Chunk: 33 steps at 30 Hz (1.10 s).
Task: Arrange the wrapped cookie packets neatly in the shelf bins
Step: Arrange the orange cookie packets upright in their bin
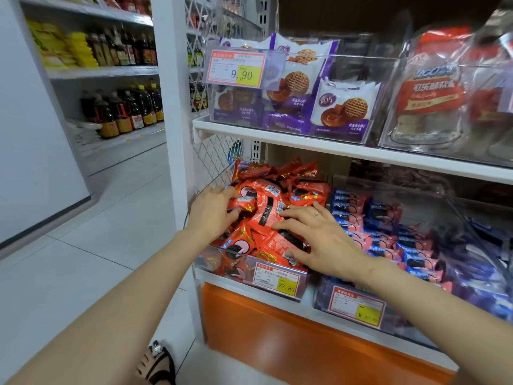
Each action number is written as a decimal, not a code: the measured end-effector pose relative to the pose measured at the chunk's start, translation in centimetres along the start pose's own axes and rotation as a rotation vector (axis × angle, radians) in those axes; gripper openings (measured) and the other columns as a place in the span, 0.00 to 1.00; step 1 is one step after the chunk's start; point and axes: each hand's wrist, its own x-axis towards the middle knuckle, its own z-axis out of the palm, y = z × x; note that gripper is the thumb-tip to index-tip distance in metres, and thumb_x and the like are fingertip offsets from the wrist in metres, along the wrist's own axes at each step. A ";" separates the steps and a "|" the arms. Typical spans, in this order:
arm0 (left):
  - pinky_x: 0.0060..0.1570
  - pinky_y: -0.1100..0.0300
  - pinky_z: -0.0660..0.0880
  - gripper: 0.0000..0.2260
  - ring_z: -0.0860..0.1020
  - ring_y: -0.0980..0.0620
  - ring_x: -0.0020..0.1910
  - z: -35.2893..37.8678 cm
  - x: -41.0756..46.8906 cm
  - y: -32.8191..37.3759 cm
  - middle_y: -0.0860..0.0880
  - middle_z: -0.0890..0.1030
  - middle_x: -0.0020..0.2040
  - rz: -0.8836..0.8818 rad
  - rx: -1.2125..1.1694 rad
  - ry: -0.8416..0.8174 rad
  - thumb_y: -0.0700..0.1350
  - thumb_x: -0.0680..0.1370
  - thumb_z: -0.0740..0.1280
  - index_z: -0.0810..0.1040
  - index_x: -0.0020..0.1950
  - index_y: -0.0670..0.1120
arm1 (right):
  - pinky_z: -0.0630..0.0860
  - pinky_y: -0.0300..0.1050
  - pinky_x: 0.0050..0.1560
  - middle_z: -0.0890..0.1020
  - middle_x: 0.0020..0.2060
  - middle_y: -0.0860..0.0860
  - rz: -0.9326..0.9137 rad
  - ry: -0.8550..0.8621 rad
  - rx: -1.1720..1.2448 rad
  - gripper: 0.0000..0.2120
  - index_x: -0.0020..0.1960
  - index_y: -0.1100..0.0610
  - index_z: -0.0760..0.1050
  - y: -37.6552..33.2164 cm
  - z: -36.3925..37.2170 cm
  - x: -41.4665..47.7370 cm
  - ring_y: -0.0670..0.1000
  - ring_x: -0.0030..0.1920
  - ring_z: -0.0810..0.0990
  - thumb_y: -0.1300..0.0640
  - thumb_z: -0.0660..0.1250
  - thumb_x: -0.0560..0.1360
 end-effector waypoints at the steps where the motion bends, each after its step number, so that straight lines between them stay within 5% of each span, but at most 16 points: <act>1: 0.50 0.53 0.70 0.15 0.73 0.43 0.56 -0.4 0.0 0.0 0.45 0.79 0.55 -0.001 0.026 0.046 0.50 0.76 0.66 0.75 0.61 0.47 | 0.44 0.52 0.73 0.70 0.68 0.46 0.012 -0.001 0.029 0.23 0.68 0.44 0.69 0.1 0.0 0.1 0.48 0.72 0.62 0.45 0.67 0.74; 4: 0.47 0.54 0.70 0.14 0.75 0.42 0.54 -2.0 0.0 0.2 0.45 0.80 0.54 -0.019 -0.027 0.225 0.49 0.77 0.65 0.77 0.60 0.46 | 0.56 0.52 0.72 0.73 0.65 0.45 0.037 0.038 0.149 0.23 0.65 0.46 0.73 0.4 -0.3 0.6 0.47 0.68 0.66 0.38 0.61 0.73; 7: 0.46 0.56 0.68 0.13 0.75 0.45 0.54 -2.9 0.7 1.1 0.47 0.80 0.53 0.032 -0.119 0.318 0.49 0.76 0.66 0.77 0.58 0.47 | 0.68 0.51 0.64 0.77 0.60 0.47 0.066 0.196 0.228 0.18 0.59 0.50 0.78 0.8 -0.9 0.8 0.48 0.63 0.72 0.45 0.61 0.73; 14: 0.59 0.53 0.68 0.16 0.72 0.44 0.61 -0.6 4.7 5.6 0.44 0.77 0.60 0.118 -0.090 0.090 0.49 0.77 0.65 0.76 0.63 0.46 | 0.68 0.38 0.54 0.80 0.50 0.49 0.268 0.422 0.303 0.08 0.53 0.54 0.80 3.2 -2.2 0.8 0.51 0.53 0.77 0.61 0.68 0.75; 17: 0.61 0.51 0.67 0.17 0.72 0.42 0.61 0.1 5.1 5.2 0.43 0.78 0.60 0.134 -0.108 -0.085 0.54 0.80 0.59 0.77 0.63 0.48 | 0.63 0.33 0.51 0.80 0.52 0.48 0.337 0.411 0.300 0.09 0.55 0.51 0.79 4.0 -2.1 0.9 0.48 0.55 0.75 0.58 0.67 0.75; 24: 0.59 0.54 0.66 0.12 0.72 0.44 0.60 -3.1 1.7 -0.1 0.44 0.77 0.59 -0.003 -0.205 -0.019 0.45 0.79 0.63 0.77 0.60 0.44 | 0.69 0.45 0.57 0.79 0.56 0.49 0.266 0.340 0.242 0.11 0.58 0.50 0.77 4.1 -1.9 1.6 0.51 0.58 0.75 0.55 0.67 0.76; 28: 0.56 0.57 0.69 0.12 0.74 0.45 0.59 -3.7 -1.1 -1.7 0.42 0.76 0.59 -0.119 -0.220 -0.028 0.42 0.78 0.63 0.75 0.61 0.42 | 0.70 0.49 0.62 0.76 0.62 0.48 0.092 0.186 0.126 0.20 0.63 0.49 0.74 2.1 -2.7 4.8 0.50 0.62 0.73 0.42 0.59 0.75; 33: 0.54 0.51 0.74 0.14 0.76 0.43 0.56 -2.6 -2.4 -1.8 0.43 0.77 0.58 -0.178 -0.137 -0.118 0.45 0.77 0.66 0.72 0.61 0.42 | 0.67 0.46 0.66 0.71 0.68 0.49 -0.051 -0.071 0.068 0.19 0.67 0.50 0.72 0.4 -2.1 11.9 0.50 0.67 0.69 0.47 0.64 0.77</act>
